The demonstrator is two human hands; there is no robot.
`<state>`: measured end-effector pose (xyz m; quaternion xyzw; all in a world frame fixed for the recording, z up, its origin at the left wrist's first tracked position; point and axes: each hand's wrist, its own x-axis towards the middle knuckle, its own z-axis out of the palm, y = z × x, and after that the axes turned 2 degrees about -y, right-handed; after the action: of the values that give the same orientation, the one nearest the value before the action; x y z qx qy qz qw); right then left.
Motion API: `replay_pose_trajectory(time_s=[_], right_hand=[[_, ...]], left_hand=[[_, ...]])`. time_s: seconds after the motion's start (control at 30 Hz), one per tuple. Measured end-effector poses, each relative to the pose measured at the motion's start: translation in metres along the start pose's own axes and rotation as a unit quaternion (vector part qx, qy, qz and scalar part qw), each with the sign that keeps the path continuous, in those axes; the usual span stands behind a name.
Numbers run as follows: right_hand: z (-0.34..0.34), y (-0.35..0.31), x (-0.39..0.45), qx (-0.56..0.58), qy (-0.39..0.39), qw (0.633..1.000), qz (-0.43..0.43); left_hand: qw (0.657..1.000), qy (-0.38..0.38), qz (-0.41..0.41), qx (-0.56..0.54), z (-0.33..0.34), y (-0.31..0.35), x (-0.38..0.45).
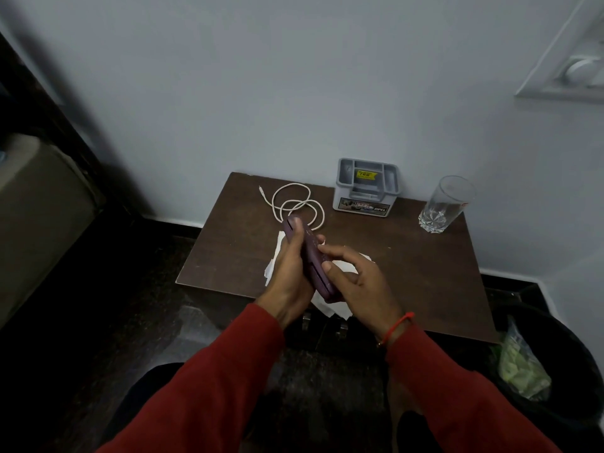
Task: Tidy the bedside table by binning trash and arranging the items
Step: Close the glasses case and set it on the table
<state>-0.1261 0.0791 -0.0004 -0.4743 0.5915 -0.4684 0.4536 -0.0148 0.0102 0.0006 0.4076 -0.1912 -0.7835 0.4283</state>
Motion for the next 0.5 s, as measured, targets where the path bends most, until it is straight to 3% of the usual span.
replay_pose_trajectory(time_s=[0.23,0.37,0.5], right_hand=[[-0.004,0.0,-0.003,-0.019,-0.005,0.999,-0.032],[-0.012,-0.002,-0.003,-0.165,-0.001,0.982,-0.093],[-0.044,-0.008,0.003,-0.205,0.011,0.972,-0.113]], left_hand=[[0.998,0.02,0.022,0.049,0.008,-0.004,-0.002],[0.999,0.002,-0.002,0.041,0.012,-0.005,-0.003],[0.991,-0.052,0.01,0.121,0.011,-0.002,-0.004]])
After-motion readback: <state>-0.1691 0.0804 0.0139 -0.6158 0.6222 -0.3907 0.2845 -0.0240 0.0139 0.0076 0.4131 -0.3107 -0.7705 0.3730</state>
